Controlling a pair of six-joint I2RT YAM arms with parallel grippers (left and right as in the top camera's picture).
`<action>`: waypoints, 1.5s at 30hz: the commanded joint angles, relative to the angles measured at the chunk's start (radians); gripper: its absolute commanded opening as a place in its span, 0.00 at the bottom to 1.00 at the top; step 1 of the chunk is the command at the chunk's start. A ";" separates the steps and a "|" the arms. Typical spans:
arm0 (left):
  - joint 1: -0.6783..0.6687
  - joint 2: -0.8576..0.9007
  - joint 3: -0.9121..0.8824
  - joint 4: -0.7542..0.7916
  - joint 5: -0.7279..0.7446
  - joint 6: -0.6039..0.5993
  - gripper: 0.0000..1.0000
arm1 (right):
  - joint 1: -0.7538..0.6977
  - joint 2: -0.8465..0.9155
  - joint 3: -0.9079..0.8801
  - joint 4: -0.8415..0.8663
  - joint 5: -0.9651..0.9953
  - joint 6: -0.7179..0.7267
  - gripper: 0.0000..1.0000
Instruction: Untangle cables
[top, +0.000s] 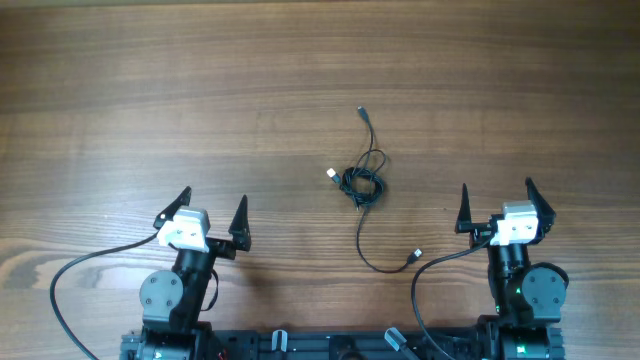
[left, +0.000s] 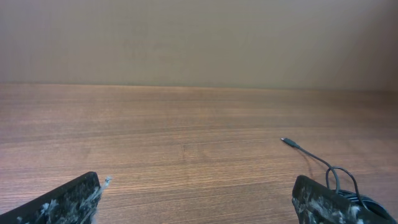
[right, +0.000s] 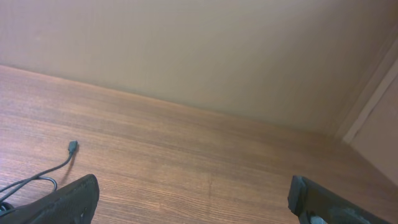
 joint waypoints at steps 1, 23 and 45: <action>-0.005 0.002 -0.006 -0.004 -0.010 0.019 1.00 | -0.010 -0.009 -0.001 0.002 0.006 -0.008 1.00; -0.005 0.002 -0.006 0.000 -0.017 0.019 1.00 | -0.010 -0.009 -0.001 0.002 0.006 -0.009 1.00; -0.005 0.325 0.547 -0.220 0.031 -0.168 1.00 | -0.010 -0.009 -0.001 0.002 0.006 -0.009 1.00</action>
